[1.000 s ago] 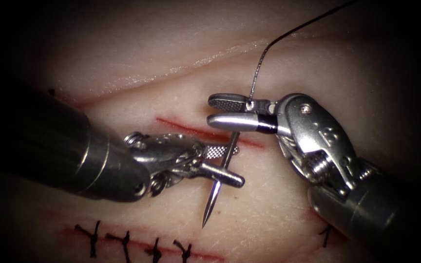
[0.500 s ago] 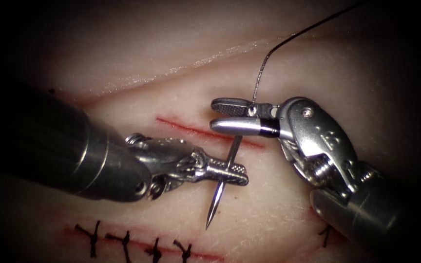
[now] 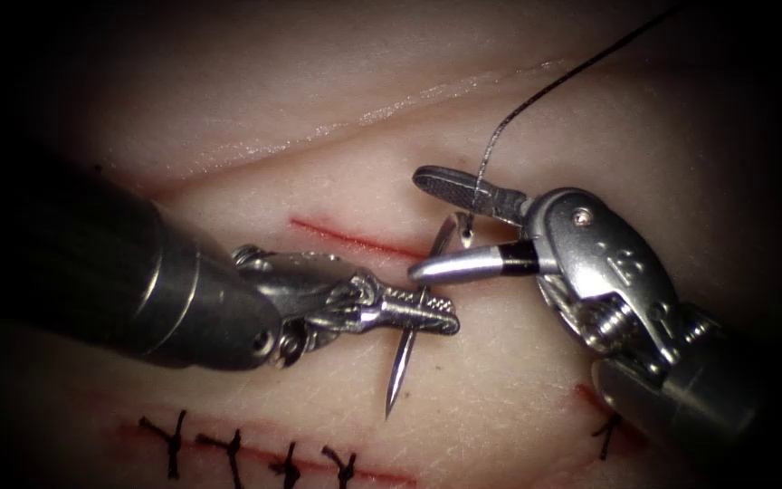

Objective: Wound Closure

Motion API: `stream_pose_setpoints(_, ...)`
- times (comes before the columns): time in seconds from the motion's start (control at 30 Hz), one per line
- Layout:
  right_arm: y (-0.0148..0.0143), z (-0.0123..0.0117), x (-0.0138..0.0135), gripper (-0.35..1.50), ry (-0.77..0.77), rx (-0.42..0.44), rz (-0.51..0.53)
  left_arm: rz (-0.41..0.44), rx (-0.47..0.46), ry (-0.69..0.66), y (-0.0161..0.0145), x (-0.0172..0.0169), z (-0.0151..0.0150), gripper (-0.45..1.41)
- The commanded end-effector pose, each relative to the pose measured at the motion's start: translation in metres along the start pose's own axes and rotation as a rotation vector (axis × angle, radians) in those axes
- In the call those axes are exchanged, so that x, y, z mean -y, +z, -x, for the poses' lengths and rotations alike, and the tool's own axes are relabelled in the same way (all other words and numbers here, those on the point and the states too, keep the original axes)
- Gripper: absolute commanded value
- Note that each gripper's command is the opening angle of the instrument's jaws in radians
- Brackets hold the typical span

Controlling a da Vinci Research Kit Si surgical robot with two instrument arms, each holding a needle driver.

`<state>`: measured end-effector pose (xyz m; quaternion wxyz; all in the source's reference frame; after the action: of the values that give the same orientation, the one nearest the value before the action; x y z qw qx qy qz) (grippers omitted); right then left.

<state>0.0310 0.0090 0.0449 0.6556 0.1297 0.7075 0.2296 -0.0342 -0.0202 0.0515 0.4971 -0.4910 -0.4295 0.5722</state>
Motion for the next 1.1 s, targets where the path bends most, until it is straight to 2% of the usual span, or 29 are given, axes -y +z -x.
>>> stream_pose_setpoints(0.03, 0.0007, 0.0005, -0.0001, 1.05, -0.001, 0.0, 0.017, 0.003, 0.0, 0.001, 0.0003, 0.0005, 0.0006, -0.45)
stream_pose_setpoints(0.13, 0.0008, 0.0004, 0.0, 0.98, -0.001, 0.002, 0.05, 0.01, -0.009, 0.001, 0.0003, 0.0006, 0.0006, -0.45)
stream_pose_setpoints(0.23, 0.0009, 0.0002, 0.0008, 0.78, 0.005, -0.027, 0.083, 0.017, -0.019, 0.002, 0.0003, 0.0007, 0.0006, -0.45)
stream_pose_setpoints(0.3, 0.001, 0.0, 0.0011, 0.73, -0.006, -0.035, 0.089, 0.018, -0.018, 0.002, 0.0003, 0.0008, 0.0005, -0.45)
stream_pose_setpoints(0.4, 0.001, -0.0001, 0.0011, 0.49, -0.023, -0.033, 0.091, 0.018, -0.018, 0.002, 0.0003, 0.0009, 0.0005, -0.45)
stream_pose_setpoints(0.53, 0.001, 0.0, 0.001, 0.46, -0.024, -0.031, 0.096, 0.017, -0.019, 0.002, 0.0003, 0.0009, 0.0005, -0.45)
stream_pose_setpoints(0.67, 0.001, -0.0002, 0.0008, 0.29, -0.034, -0.029, 0.099, 0.017, -0.019, 0.003, 0.0003, 0.0009, 0.0006, -0.45)
stream_pose_setpoints(0.7, 0.001, -0.0003, 0.0007, 0.17, -0.044, -0.028, 0.1, 0.017, -0.019, 0.003, 0.0003, 0.0009, 0.0006, -0.45)
stream_pose_setpoints(0.77, 0.001, -0.0004, 0.0007, 0.09, -0.044, -0.027, 0.101, 0.017, -0.018, 0.003, 0.0002, 0.0008, 0.0006, -0.45)
stream_pose_setpoints(0.8, 0.001, -0.0003, 0.0008, -0.06, -0.05, -0.03, 0.103, 0.017, -0.018, 0.003, 0.0002, 0.0008, 0.0006, -0.45)
stream_pose_setpoints(0.83, 0.001, -0.0002, 0.0008, -0.35, -0.058, -0.021, 0.1, 0.016, -0.019, 0.003, 0.0002, 0.0008, 0.0007, -0.45)
stream_pose_setpoints(1.03, 0.0007, 0.0002, 0.0008, -0.35, -0.072, 0.013, 0.119, 0.014, -0.02, 0.002, 0.0003, 0.0004, 0.0009, -0.45)
stream_pose_setpoints(1.07, 0.0006, 0.0002, 0.0008, -0.35, -0.072, 0.015, 0.121, 0.014, -0.021, -0.004, 0.0003, 0.0004, 0.0009, -0.32)
stream_pose_setpoints(1.1, 0.0005, 0.0002, 0.0008, -0.35, -0.073, 0.021, 0.118, 0.014, -0.02, 0.013, 0.0003, 0.0003, 0.0008, 0.09)
